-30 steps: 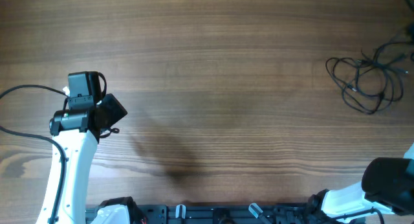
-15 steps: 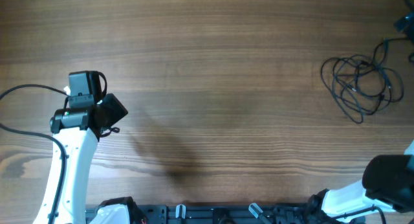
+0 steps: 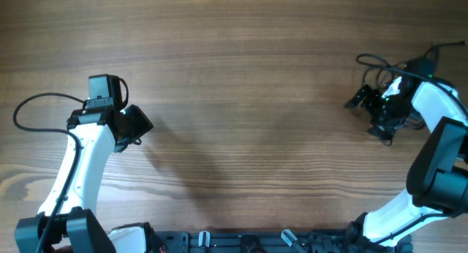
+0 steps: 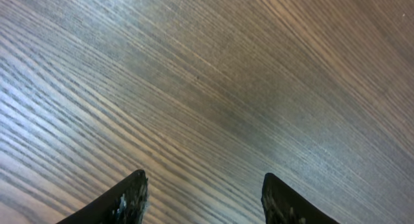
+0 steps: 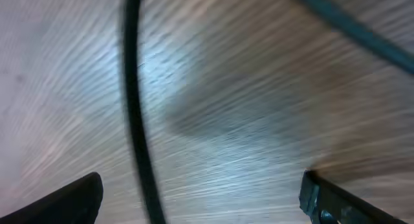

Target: Untangle cables

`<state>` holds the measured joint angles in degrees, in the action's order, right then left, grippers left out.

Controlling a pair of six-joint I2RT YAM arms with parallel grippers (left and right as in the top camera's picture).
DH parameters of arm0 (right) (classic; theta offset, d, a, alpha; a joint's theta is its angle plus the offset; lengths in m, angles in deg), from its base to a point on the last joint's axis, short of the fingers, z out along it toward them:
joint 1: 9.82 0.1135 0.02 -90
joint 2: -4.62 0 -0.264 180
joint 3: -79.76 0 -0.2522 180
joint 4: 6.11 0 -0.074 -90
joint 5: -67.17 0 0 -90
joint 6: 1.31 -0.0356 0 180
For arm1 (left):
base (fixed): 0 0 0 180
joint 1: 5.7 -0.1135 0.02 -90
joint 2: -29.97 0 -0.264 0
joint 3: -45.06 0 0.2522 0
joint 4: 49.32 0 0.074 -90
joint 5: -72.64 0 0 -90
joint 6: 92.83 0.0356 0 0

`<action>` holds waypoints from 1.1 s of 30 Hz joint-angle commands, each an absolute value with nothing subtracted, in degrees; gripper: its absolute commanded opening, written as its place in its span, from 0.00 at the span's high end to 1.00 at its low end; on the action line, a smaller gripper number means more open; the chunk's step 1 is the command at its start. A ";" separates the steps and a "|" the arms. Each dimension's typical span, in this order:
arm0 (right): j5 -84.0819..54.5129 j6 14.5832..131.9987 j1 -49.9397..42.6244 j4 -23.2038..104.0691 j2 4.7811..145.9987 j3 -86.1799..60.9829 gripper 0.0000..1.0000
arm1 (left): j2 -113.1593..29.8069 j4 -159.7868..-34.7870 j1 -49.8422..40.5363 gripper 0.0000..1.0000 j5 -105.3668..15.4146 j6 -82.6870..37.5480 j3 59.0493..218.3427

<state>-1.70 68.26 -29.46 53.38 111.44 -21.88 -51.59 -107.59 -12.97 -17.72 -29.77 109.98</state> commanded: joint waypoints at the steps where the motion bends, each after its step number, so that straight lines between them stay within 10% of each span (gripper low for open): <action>1: 4.66 69.07 -29.33 50.39 111.55 -21.51 0.00 | -52.03 -107.48 -13.32 0.41 -18.00 -30.34 110.02; 15: -13.37 72.02 -26.55 54.06 100.67 2.12 0.00 | -52.03 -103.11 -13.32 0.40 -26.75 -30.34 110.02; 24: -9.51 88.68 -2.20 61.01 104.75 1.60 0.00 | -52.99 -100.64 0.01 0.18 -22.73 -22.54 110.02; 26: -9.37 87.67 -1.72 62.93 105.72 0.29 0.00 | -52.99 -104.84 0.08 0.00 -20.85 -22.54 110.02; 33: -9.31 85.20 -1.68 61.93 102.59 -14.12 0.00 | -52.09 -117.47 0.04 0.00 -17.76 -23.35 108.18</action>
<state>-9.77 85.73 -1.57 63.74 104.97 -9.55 -52.55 -117.34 -0.12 -18.88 -23.52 109.82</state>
